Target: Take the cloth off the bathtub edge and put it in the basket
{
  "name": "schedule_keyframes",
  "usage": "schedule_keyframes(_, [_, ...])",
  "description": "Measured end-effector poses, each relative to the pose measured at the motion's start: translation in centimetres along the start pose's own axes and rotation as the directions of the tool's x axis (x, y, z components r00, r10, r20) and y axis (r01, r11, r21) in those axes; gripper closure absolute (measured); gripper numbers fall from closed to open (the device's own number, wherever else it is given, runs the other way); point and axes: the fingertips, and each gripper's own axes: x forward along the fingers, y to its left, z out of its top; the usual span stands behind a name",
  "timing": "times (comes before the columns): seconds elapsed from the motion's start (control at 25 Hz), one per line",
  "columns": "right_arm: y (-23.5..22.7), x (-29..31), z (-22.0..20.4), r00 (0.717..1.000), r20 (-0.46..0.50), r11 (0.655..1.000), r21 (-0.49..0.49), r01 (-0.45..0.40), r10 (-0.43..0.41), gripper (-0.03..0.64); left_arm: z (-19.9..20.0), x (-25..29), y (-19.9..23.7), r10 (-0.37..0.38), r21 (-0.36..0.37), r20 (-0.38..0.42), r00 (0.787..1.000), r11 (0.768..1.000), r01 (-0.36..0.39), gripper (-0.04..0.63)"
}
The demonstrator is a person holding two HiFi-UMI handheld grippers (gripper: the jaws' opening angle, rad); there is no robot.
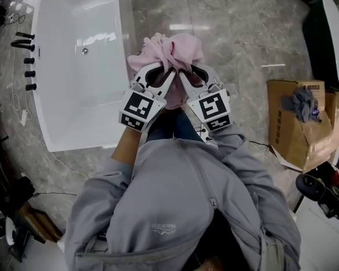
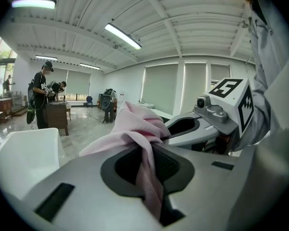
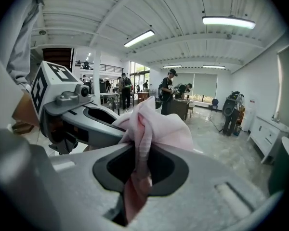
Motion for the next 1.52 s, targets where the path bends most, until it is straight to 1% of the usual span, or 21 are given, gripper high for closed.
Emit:
schedule_keyframes(0.24, [-1.1,3.3,-5.6,0.995,-0.087,0.999,0.026,-0.04,0.042,0.56,-5.7,3.4,1.1,-0.008,-0.064,-0.091,0.996,0.998,0.002,0.557])
schedule_keyframes(0.48, [-2.0,7.3,-11.3,0.981,-0.183,0.996,0.071,-0.058,0.07,0.56,-12.1,5.5,3.3,0.002,-0.134,-0.176,0.984,0.991,-0.026,0.557])
schedule_keyframes(0.6, [-2.6,9.0,-13.8,0.97,-0.234,0.997,0.058,-0.048,0.061,0.56,-15.0,5.9,4.6,0.013,-0.151,-0.222,0.975,0.987,-0.048,0.557])
schedule_keyframes(0.68, [-3.3,9.9,-14.5,0.971,-0.235,0.999,0.036,-0.028,0.036,0.561,-16.9,6.0,5.5,0.023,-0.159,-0.257,0.966,0.985,-0.066,0.557])
schedule_keyframes(0.76, [-3.7,10.8,-14.9,0.97,-0.241,1.0,0.016,-0.019,0.022,0.56,-18.9,6.0,6.2,0.033,-0.169,-0.31,0.95,0.982,-0.089,0.557])
schedule_keyframes(0.8, [-3.7,11.3,-15.2,0.966,-0.258,1.0,0.011,-0.026,0.028,0.56,-20.1,6.0,6.5,0.04,-0.171,-0.351,0.936,0.98,-0.106,0.555])
schedule_keyframes(0.84, [-3.6,11.7,-15.6,0.959,-0.282,0.999,0.012,-0.041,0.043,0.56,-21.3,6.0,6.8,0.049,-0.172,-0.397,0.917,0.977,-0.126,0.548])
schedule_keyframes(0.88, [-3.2,12.0,-16.0,0.95,-0.305,0.998,0.02,-0.059,0.062,0.558,-22.5,5.9,7.0,0.058,-0.175,-0.44,0.896,0.973,-0.149,0.486])
schedule_keyframes(0.92, [-2.9,12.2,-16.5,0.943,-0.323,0.997,0.032,-0.073,0.08,0.558,-23.5,5.8,7.1,0.066,-0.18,-0.474,0.878,0.969,-0.17,0.389])
schedule_keyframes(0.96, [-2.5,12.3,-16.8,0.937,-0.336,0.996,0.042,-0.082,0.091,0.553,-24.2,5.6,7.2,0.075,-0.186,-0.495,0.865,0.964,-0.19,0.362])
schedule_keyframes(1.0, [-2.2,12.3,-17.1,0.934,-0.345,0.995,0.046,-0.084,0.095,0.551,-24.6,5.3,7.2,0.085,-0.189,-0.504,0.859,0.96,-0.206,0.36])
schedule_keyframes(1.08, [-1.6,12.1,-17.6,0.93,-0.355,0.995,0.052,-0.084,0.097,0.551,-25.0,4.9,7.3,0.096,-0.19,-0.506,0.857,0.957,-0.219,0.359])
schedule_keyframes(1.28, [-0.3,11.4,-18.6,0.924,-0.369,0.995,0.062,-0.081,0.098,0.551,-25.4,4.3,7.0,0.087,-0.202,-0.501,0.861,0.956,-0.214,0.359])
schedule_keyframes(1.4, [-0.3,11.0,-18.3,0.93,-0.359,0.996,0.068,-0.064,0.084,0.551,-24.3,4.0,7.3,0.103,-0.199,-0.478,0.872,0.955,-0.222,0.359])
schedule_keyframes(1.52, [-0.8,10.4,-17.0,0.948,-0.316,0.995,0.102,-0.01,0.042,0.551,-22.3,3.7,7.4,0.13,-0.178,-0.434,0.891,0.957,-0.227,0.359])
